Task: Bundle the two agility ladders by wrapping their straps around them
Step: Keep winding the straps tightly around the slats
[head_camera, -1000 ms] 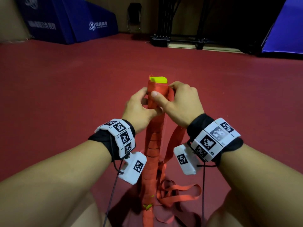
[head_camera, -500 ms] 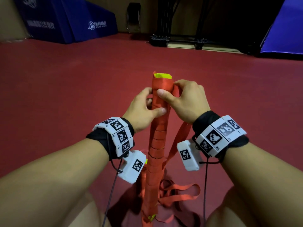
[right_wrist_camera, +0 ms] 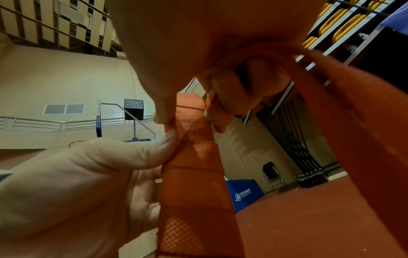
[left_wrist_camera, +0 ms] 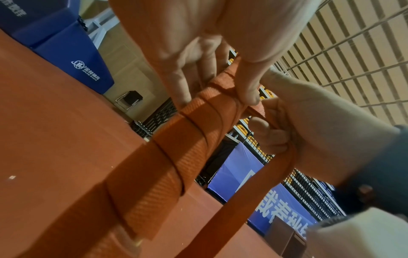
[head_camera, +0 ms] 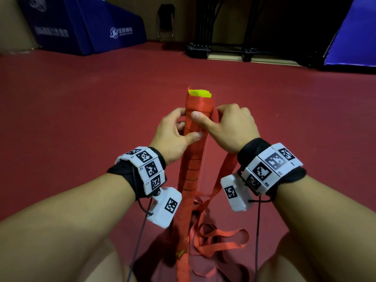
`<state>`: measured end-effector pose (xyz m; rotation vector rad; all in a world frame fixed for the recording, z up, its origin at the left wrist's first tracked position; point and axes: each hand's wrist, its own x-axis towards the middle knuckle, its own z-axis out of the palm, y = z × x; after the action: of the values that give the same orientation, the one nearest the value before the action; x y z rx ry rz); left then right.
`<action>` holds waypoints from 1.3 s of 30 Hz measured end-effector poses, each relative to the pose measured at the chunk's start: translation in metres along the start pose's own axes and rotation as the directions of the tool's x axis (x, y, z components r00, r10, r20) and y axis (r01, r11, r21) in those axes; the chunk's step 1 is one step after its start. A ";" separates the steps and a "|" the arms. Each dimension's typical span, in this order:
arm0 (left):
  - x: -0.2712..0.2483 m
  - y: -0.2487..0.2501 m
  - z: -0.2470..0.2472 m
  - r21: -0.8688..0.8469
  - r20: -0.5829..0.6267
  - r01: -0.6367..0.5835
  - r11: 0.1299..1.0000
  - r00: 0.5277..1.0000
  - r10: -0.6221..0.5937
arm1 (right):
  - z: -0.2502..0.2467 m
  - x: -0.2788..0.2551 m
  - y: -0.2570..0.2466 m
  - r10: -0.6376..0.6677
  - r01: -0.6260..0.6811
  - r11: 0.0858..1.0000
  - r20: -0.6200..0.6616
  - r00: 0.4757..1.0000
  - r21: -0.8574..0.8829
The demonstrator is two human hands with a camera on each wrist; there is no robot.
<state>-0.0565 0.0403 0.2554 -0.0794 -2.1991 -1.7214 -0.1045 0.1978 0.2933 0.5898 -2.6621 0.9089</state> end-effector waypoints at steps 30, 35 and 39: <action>0.003 0.004 -0.001 0.066 0.102 0.027 0.997 0.994 -0.034 | 0.008 0.001 -0.001 -0.123 0.126 0.992 0.110 0.986 -0.026; 0.004 -0.002 -0.010 0.033 0.030 0.078 0.996 0.996 -0.079 | 0.008 0.003 0.004 -0.094 0.092 0.995 0.095 0.991 0.027; 0.004 0.000 -0.008 0.020 -0.027 0.080 0.997 0.996 -0.080 | 0.008 0.003 0.003 -0.061 0.060 0.998 0.053 0.997 0.034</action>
<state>-0.0588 0.0324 0.2582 0.0370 -2.2294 -1.7302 -0.1092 0.1942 0.2867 0.7082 -2.6659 0.9336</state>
